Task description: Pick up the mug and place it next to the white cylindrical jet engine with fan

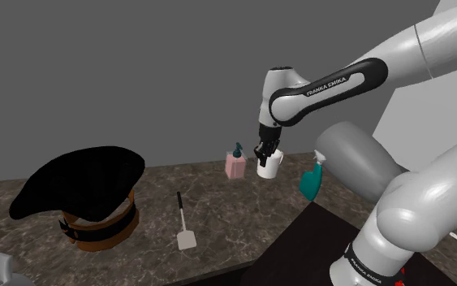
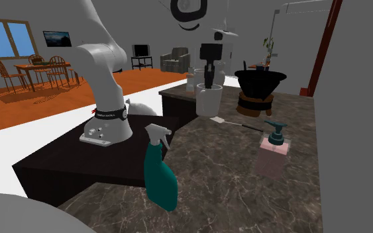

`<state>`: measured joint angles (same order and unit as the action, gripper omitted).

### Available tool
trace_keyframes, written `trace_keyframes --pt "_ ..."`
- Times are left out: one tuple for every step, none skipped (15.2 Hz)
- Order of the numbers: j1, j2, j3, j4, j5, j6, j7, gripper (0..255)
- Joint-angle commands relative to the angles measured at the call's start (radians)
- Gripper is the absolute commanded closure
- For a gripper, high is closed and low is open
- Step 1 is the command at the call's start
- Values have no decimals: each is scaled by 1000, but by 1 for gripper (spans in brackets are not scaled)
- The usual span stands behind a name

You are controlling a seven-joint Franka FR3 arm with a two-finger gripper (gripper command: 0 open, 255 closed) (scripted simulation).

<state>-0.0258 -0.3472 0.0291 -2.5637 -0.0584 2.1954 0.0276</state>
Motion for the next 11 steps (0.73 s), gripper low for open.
trace_keyframes --pt "0 -13 -1 17 1 -31 -3 255" --pt "0 -20 -1 26 2 -46 -4 255" --pt "1 -27 -1 34 3 -61 -5 255" --pt "1 -34 -1 42 3 -76 -6 255" --pt "1 -40 -1 51 4 -91 -7 255" --pt "1 -46 -2 60 5 -106 -8 255" --pt "1 -52 -2 69 5 -121 -9 255" --pt "2 -57 -2 79 6 -136 -10 255" --pt "2 -62 -2 88 6 -150 -11 255" --pt "2 -67 -2 98 7 -165 -12 255" --pt "2 -72 -2 108 7 -180 -13 255"
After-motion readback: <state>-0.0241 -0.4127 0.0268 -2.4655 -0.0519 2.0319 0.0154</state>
